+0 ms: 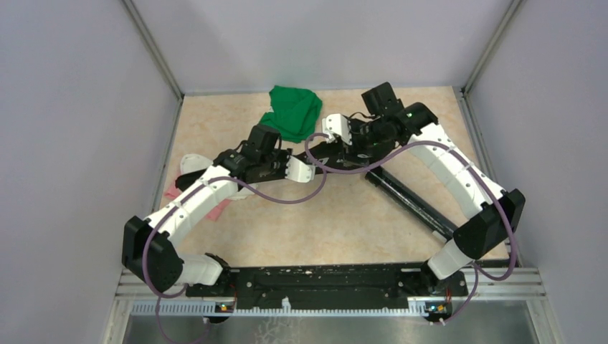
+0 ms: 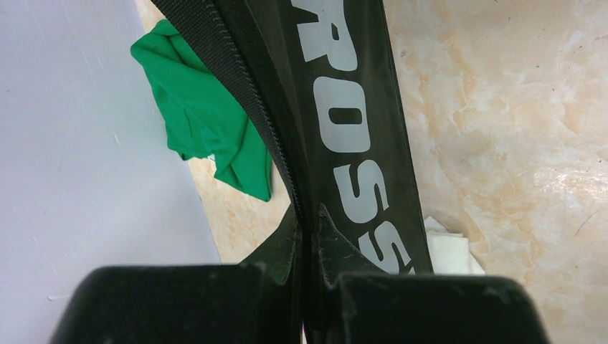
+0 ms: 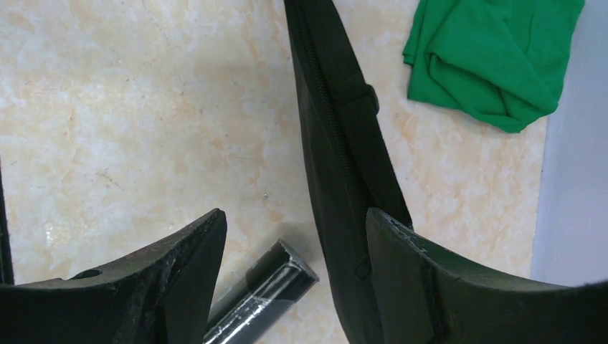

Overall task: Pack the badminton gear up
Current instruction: Adjust the racket bag at the center of the board.

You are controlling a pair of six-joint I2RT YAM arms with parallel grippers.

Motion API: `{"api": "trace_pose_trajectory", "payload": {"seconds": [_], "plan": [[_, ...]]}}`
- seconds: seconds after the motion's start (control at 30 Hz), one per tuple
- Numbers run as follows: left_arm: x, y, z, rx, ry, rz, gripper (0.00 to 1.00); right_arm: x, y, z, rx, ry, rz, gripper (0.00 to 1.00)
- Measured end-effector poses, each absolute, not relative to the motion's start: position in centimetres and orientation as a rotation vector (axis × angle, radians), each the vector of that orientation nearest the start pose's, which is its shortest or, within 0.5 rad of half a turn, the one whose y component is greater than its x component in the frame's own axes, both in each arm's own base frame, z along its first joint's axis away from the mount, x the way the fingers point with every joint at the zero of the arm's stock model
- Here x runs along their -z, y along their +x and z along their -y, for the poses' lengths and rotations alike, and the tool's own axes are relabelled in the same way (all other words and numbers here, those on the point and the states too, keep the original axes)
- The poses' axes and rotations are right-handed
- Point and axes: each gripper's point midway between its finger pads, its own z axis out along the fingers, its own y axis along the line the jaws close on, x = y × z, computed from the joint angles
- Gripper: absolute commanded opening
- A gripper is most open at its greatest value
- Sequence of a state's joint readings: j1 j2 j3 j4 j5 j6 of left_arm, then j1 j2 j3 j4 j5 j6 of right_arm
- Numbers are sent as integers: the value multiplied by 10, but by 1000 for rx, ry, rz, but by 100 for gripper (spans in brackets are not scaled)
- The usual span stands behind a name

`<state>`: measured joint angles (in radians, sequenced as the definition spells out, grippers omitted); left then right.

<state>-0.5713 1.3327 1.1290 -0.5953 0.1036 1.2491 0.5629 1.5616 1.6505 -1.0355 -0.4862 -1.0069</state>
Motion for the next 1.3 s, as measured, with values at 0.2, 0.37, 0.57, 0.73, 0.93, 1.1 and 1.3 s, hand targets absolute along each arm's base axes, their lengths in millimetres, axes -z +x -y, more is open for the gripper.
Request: {"api": "trace_pose_trajectory", "payload": {"seconds": [0.2,0.37,0.57,0.73,0.93,1.1,1.3], "plan": [[-184,327,186,-202,1901,-1411,0,-247,304,-250,-394,-1844,-1550,70],[-184,326,185,-206,1892,-1403,0,-246,310,-252,-383,-1860,-1548,69],[-185,326,185,-207,1890,-1402,0,-238,313,-247,-370,-1880,-1567,68],[-185,326,185,-208,1889,-1401,0,-230,320,-239,-358,-1885,-1595,65],[-187,327,185,-208,1883,-1399,0,-225,328,-231,-347,-1881,-1616,62],[-188,328,185,-206,1877,-1398,0,-223,332,-227,-344,-1883,-1618,63],[-189,329,185,-205,1871,-1393,0,-224,334,-225,-358,-1874,-1612,60]]}}
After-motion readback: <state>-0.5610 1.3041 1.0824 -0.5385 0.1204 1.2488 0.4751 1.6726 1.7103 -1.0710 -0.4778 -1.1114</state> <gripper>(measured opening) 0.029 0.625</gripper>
